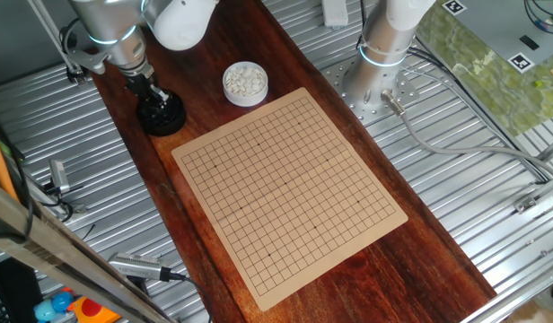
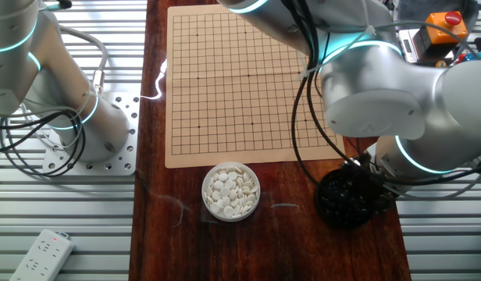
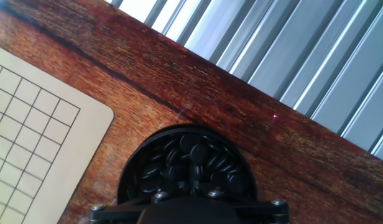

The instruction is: Play the first move as black on the 3-4 point in the upper right corner of the Go board

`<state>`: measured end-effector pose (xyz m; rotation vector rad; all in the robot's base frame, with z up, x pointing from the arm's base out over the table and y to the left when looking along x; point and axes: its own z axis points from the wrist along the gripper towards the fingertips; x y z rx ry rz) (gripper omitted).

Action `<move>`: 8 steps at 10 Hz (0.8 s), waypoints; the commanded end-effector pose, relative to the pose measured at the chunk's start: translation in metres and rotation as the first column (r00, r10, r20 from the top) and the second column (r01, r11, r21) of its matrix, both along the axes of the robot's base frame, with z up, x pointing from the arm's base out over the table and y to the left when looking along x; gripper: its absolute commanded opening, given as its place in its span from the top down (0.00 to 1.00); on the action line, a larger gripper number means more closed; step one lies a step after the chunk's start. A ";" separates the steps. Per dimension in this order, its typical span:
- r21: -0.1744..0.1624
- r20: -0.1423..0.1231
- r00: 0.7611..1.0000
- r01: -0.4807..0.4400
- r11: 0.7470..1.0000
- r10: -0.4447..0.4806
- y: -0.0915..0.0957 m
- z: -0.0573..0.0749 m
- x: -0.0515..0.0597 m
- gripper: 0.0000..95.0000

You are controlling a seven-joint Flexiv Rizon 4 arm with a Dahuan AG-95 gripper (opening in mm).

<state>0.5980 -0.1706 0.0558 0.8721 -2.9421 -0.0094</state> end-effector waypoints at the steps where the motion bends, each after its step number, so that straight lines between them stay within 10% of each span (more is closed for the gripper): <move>1: 0.000 0.001 1.000 0.005 1.000 -0.005 0.000 0.001 0.000 1.00; 8: 0.015 -0.008 1.000 0.017 1.000 -0.017 0.001 0.007 -0.002 0.80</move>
